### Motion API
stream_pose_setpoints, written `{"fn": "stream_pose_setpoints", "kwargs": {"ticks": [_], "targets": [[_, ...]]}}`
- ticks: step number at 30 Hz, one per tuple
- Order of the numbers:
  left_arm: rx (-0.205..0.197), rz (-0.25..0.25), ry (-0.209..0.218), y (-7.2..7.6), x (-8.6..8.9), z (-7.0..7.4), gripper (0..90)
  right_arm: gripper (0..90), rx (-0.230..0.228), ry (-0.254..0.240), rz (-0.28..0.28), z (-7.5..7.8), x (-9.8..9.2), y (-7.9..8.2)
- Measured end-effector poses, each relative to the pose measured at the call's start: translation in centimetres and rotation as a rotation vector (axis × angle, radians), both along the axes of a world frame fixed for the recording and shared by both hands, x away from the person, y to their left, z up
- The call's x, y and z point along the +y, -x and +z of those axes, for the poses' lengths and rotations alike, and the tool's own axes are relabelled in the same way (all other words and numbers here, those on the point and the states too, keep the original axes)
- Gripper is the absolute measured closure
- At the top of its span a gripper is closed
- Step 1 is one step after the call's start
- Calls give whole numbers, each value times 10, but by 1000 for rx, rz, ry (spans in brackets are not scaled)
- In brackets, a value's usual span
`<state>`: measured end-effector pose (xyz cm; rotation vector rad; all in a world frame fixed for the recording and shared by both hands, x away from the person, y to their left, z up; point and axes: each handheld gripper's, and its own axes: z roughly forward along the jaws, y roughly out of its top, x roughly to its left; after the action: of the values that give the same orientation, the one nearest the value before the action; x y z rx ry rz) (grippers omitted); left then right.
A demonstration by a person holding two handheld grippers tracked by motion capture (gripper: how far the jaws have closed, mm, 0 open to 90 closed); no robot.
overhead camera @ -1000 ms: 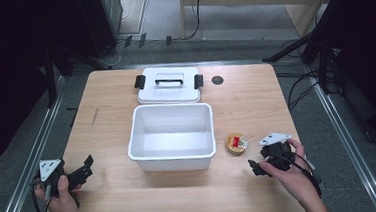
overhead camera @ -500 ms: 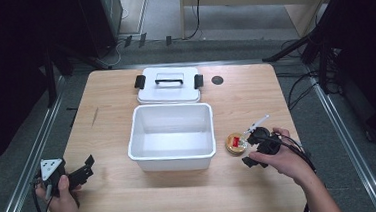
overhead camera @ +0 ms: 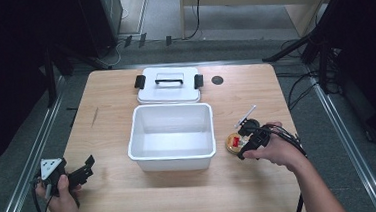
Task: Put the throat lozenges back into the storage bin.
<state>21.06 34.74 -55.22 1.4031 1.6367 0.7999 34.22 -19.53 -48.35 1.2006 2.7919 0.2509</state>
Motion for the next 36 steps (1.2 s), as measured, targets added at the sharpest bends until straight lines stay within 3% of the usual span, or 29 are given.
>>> {"fn": "stream_pose_setpoints", "kwargs": {"ticks": [8,11,18,24,31,36], "targets": [[6,-6,-5,0,0,0,2,123,12,6,-1,0,7,-10],[6,-7,-6,0,0,0,2,71,41,5,-19,-5,12,-17],[6,-12,-1,-1,0,0,2,68,57,10,-41,-12,22,-27],[7,-20,0,-1,0,0,2,116,56,38,-79,-18,27,-34],[10,-20,-5,-1,0,0,2,133,63,23,-103,-20,27,-37],[11,-19,-3,-1,-1,0,2,177,92,28,-114,-24,27,-39]]}}
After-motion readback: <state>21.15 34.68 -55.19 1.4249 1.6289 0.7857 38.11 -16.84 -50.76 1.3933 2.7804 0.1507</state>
